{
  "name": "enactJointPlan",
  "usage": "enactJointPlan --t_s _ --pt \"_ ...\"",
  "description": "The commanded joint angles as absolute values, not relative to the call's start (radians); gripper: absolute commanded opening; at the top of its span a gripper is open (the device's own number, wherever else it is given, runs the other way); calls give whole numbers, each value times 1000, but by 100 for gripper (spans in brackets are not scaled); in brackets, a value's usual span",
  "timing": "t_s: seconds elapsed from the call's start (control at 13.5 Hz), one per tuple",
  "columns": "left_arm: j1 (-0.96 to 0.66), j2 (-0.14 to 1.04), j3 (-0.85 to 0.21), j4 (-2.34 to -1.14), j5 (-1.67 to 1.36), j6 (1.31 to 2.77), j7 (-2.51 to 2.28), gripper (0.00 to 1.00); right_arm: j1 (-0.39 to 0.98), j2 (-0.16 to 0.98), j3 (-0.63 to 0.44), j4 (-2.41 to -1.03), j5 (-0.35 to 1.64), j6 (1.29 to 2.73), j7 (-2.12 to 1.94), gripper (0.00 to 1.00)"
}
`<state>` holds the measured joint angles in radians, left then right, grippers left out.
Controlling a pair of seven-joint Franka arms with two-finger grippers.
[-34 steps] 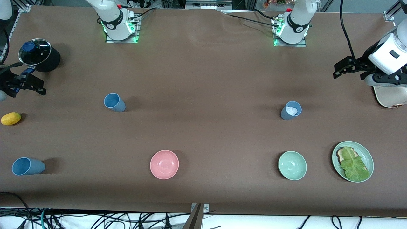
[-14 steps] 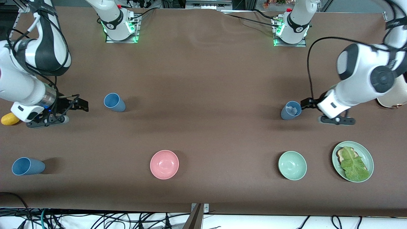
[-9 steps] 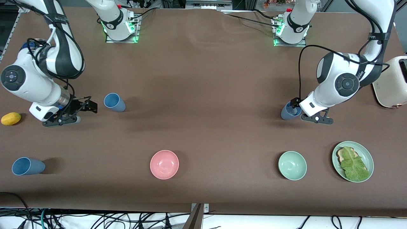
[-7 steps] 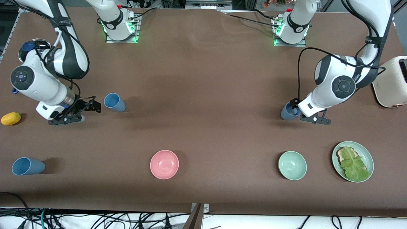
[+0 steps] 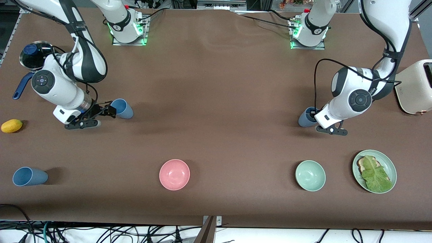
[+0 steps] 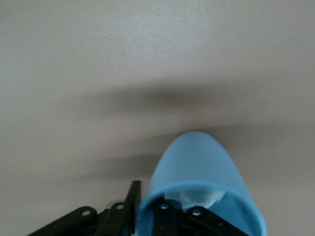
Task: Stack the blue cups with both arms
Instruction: 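Close the left gripper on its cup while the right gripper grasps another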
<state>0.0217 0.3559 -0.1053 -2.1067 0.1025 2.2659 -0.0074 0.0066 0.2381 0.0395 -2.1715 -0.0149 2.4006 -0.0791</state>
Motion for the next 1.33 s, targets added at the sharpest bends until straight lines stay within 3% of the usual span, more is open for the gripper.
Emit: enactJointPlan --t_s 0.0,0.3,0.59,0.81,1.26 --pt "28 361 -110 -2085 114 2261 2 0 6 224 41 -2226 -5 2456 -66 100" --pt "17 342 -126 -2063 112 2237 -5 0 6 241 41 -2230 -5 2457 -55 100" --pt "8 337 -241 -1901 -52 2028 -75 0 6 244 41 -2230 -5 2454 -55 100" --pt "-56 345 -307 -1875 -64 2026 -259 0 5 229 41 -2230 -5 2428 -54 100" --pt "-305 480 -310 -1773 -89 2139 -569 0 5 203 41 -2230 -3 2372 -51 100"
